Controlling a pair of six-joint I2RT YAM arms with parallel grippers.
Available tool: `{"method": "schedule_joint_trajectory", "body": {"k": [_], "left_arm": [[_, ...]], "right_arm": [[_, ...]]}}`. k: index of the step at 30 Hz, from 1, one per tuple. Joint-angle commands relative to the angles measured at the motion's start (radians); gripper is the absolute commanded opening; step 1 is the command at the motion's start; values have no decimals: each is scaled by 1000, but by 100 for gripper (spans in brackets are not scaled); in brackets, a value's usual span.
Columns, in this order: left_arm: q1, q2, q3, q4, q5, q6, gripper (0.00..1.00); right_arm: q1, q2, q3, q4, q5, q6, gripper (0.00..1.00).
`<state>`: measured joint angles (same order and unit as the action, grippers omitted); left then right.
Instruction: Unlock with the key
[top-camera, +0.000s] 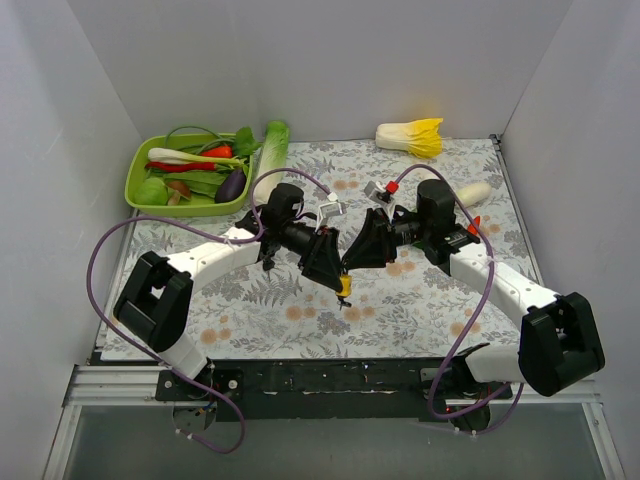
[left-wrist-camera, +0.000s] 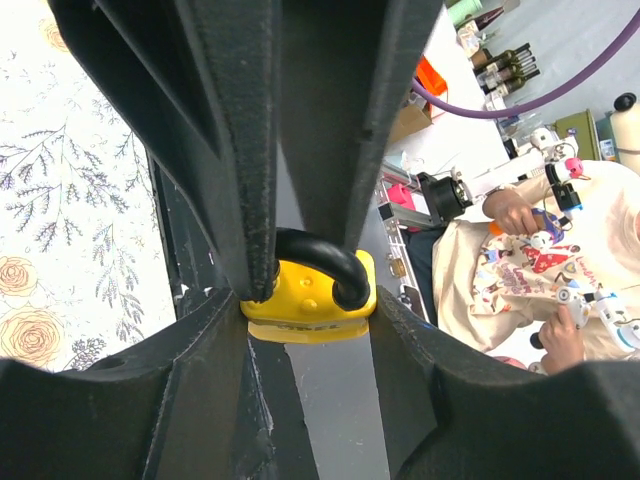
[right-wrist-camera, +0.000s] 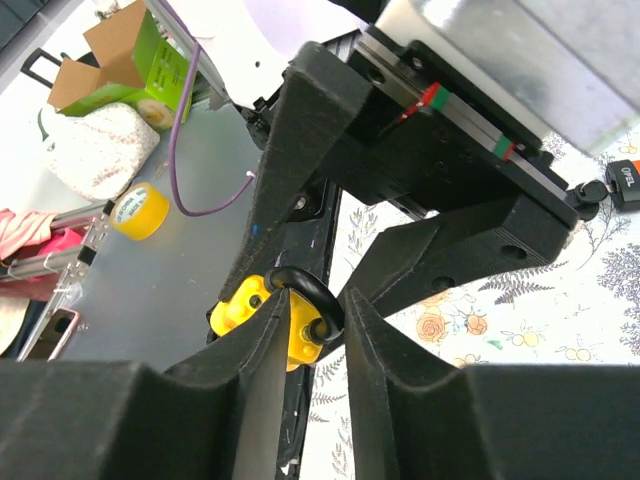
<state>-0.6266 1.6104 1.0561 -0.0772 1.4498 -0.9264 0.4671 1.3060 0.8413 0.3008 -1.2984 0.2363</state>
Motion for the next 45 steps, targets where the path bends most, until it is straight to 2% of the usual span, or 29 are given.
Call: {"method": "schedule_joint_trajectory", "body": {"k": [1,8,12,14,15,16,21,26,29,36,40,45], "left_arm": [[21,-81,48,-12,17,24,0],[24,-81,53,-53,-28,58,0],[25,-90,68,-122,-147,115,0],[27,-96,67,-134,-183,126,0],[27,-99,65,-137,-196,132,0],[28,-109,61,-136,-228,133,0],[28,-147,36,-131,-373,133,0],[30,-187,2,-96,-639,83,0],[28,-198,-8,-76,-736,52,0],[27,-195,-21,-42,-854,-9,0],[24,-187,-31,-44,-946,-29,0],[13,-182,-47,-44,-1068,-57,0]], "right_arm": [[5,-36,28,-6,-32,-5,32],[5,-39,24,1,-2,1,25],[5,-48,19,11,14,6,17],[5,-51,7,17,28,8,16],[4,-54,4,18,56,6,6],[2,-56,-2,18,65,6,1],[-8,-80,-19,23,189,17,1],[-10,-90,-5,-45,326,-9,1],[-5,-82,13,-104,427,-29,1],[103,-44,84,-232,694,-100,1],[160,-31,110,-246,890,-66,1],[211,-24,102,-207,1007,10,1]]}}
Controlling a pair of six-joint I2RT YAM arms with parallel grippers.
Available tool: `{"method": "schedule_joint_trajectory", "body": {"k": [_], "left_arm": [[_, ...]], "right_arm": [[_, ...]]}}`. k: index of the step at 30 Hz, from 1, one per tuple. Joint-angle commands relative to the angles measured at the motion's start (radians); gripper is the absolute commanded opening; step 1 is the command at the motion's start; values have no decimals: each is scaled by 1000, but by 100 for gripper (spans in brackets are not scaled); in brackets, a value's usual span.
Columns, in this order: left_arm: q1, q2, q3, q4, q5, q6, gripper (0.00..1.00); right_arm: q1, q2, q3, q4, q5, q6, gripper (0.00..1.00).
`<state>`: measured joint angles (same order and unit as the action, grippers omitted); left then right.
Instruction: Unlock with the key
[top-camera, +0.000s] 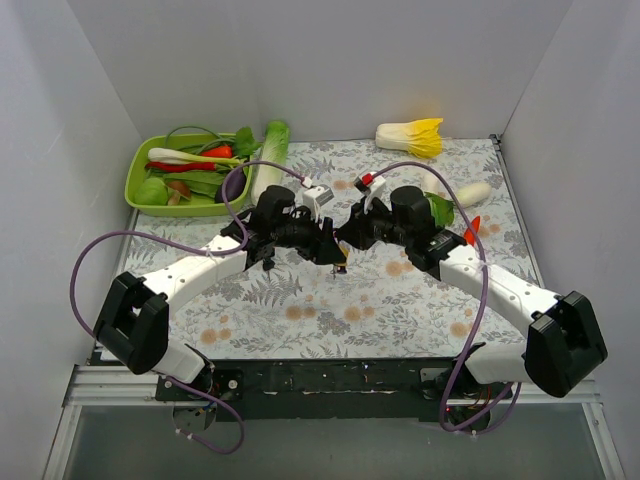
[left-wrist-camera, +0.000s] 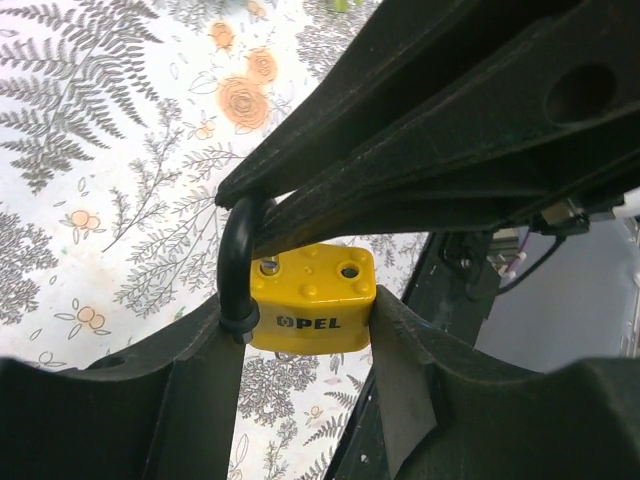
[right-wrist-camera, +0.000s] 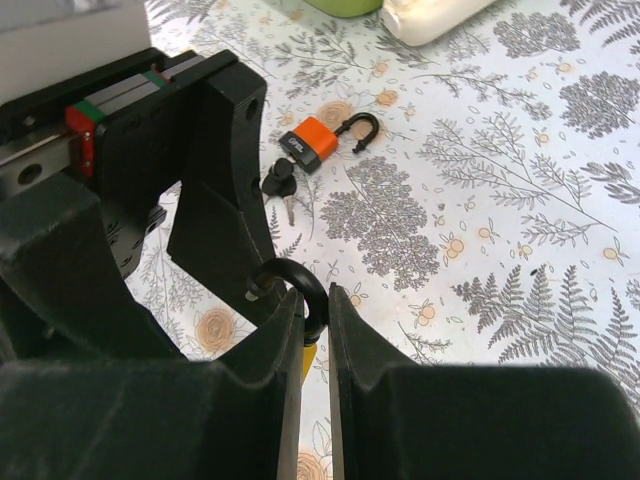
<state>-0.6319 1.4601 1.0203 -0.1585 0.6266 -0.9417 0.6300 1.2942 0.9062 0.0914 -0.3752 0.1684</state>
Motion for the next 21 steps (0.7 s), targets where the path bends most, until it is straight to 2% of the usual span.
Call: {"method": "schedule_joint_trajectory", "body": {"k": [1,10,14,15,21], "left_arm": [[17,-32,-12,37,-261,-51,0],[-25,-14,-20,31,-527,-94,0],[-51,12,-6,28,-614,-104,0],[-58,20,-2,25,-678,-109,0],[-91,57,27,7,-784,-106,0]], "right_arm": [[53,-10,33,23,102,89,1],[99,19,11,80,275,163,1],[105,22,-41,183,323,206,1],[109,31,-44,197,341,210,1],[117,68,-36,223,395,220,1]]}}
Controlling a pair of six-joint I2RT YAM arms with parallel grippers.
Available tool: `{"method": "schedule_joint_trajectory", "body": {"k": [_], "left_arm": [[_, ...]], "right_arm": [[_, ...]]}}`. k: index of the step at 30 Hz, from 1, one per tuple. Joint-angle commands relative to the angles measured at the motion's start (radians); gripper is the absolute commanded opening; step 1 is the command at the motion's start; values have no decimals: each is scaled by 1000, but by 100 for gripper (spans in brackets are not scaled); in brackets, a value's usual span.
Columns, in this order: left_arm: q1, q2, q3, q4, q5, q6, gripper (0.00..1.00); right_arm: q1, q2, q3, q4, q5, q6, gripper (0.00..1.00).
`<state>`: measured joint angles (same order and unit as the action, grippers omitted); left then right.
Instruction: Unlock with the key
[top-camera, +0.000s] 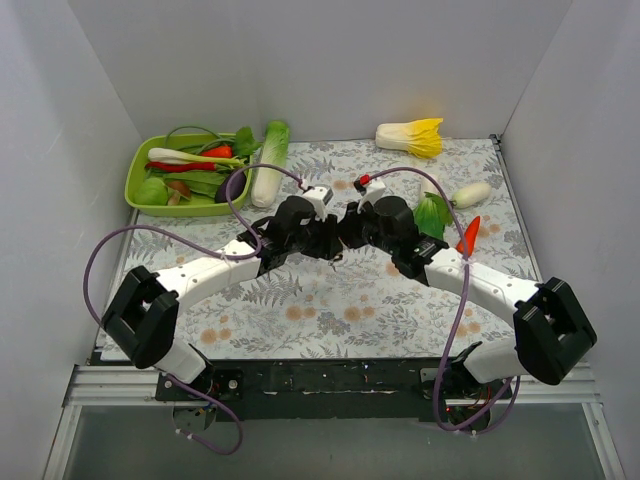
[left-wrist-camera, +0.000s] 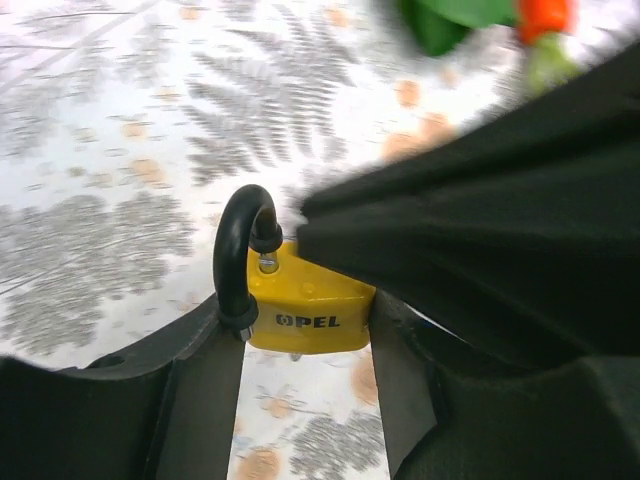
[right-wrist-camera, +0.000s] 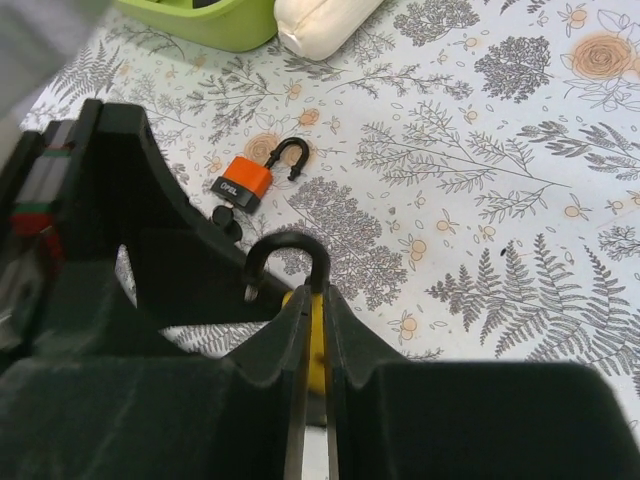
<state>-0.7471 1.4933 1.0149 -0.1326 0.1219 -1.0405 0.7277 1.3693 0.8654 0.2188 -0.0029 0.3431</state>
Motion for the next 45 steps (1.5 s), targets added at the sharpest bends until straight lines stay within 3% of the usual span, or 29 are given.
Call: {"method": "schedule_joint_trajectory", "body": {"k": [1,11,14,15,18,23,29,45], "left_arm": [[23,28,34,-24,-300,-7,0],[18,33,33,-35,-262,-39,0],[20,22,31,-62,-234,-42,0],[20,21,31,-76,-203,-49,0],[20,15,30,-149,-130,-81,0],[22,16,47,-347,-28,-145,0],[32,57,92,-479,-13,-144,0],[134,424,392,-616,-82,-56,0]], "right_arm": [[19,-4,6,96,27,48,1],[19,5,3,85,52,48,1],[18,-7,3,59,86,36,14],[16,-10,1,53,104,36,26],[-14,-27,-11,45,89,43,41],[-71,-73,-54,56,70,53,50],[-112,-99,-91,60,41,54,52],[-140,-150,-144,70,9,57,54]]}}
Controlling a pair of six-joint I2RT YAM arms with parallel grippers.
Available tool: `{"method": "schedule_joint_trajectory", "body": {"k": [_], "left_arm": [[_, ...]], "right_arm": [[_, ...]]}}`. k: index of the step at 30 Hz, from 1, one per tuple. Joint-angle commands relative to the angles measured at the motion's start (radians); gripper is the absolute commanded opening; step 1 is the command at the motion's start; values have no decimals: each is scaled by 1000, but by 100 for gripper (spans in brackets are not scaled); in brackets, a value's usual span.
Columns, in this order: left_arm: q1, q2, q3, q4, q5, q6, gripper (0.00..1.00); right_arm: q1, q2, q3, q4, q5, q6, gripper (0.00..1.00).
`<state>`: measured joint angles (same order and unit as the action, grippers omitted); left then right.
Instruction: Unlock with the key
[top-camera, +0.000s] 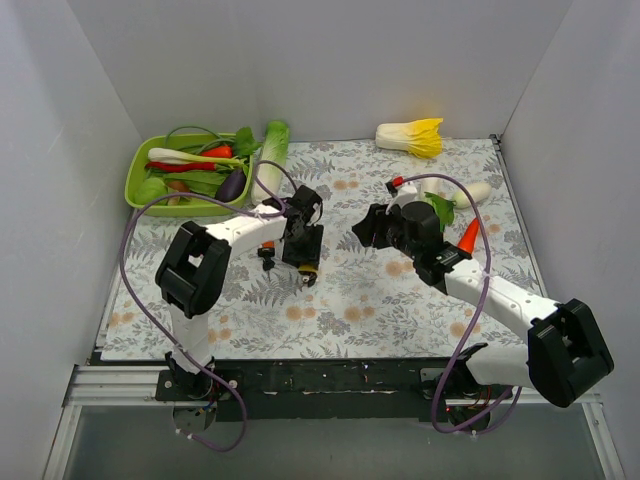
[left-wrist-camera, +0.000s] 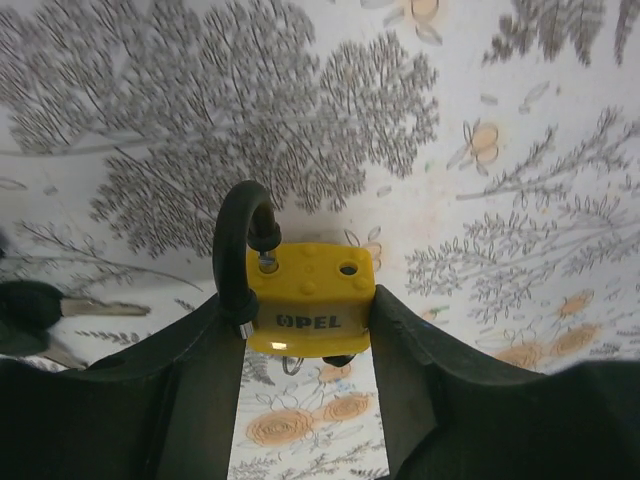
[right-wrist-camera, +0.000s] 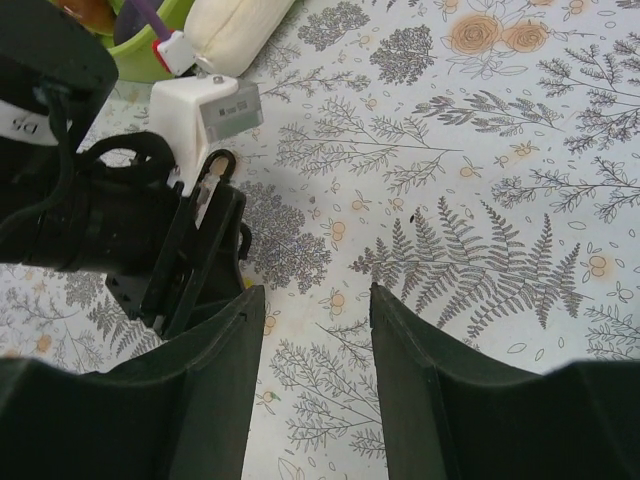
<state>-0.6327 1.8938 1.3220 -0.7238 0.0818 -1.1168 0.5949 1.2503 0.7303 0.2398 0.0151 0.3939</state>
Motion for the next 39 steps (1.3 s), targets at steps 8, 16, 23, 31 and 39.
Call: {"method": "schedule_joint_trajectory", "body": {"k": [8,16,23,31,39], "left_arm": [[36,111,171,-40,-99,9,31],[41,76,220,6,-122,5,78],[42,-33,180,102,-194,6,81],[54,-94,117,135,-237,15,73],[197,-376,-217,469,-38,-41,87]], "right_arm": [[-17,-29,-23,58,-40,6,54],[-27,-31,-32,61,-49,3,54],[-37,-57,-48,59,-41,-7,55],[-43,-97,-62,58,-34,-35,54],[-121,-183,-104,46,-64,-64,55]]}}
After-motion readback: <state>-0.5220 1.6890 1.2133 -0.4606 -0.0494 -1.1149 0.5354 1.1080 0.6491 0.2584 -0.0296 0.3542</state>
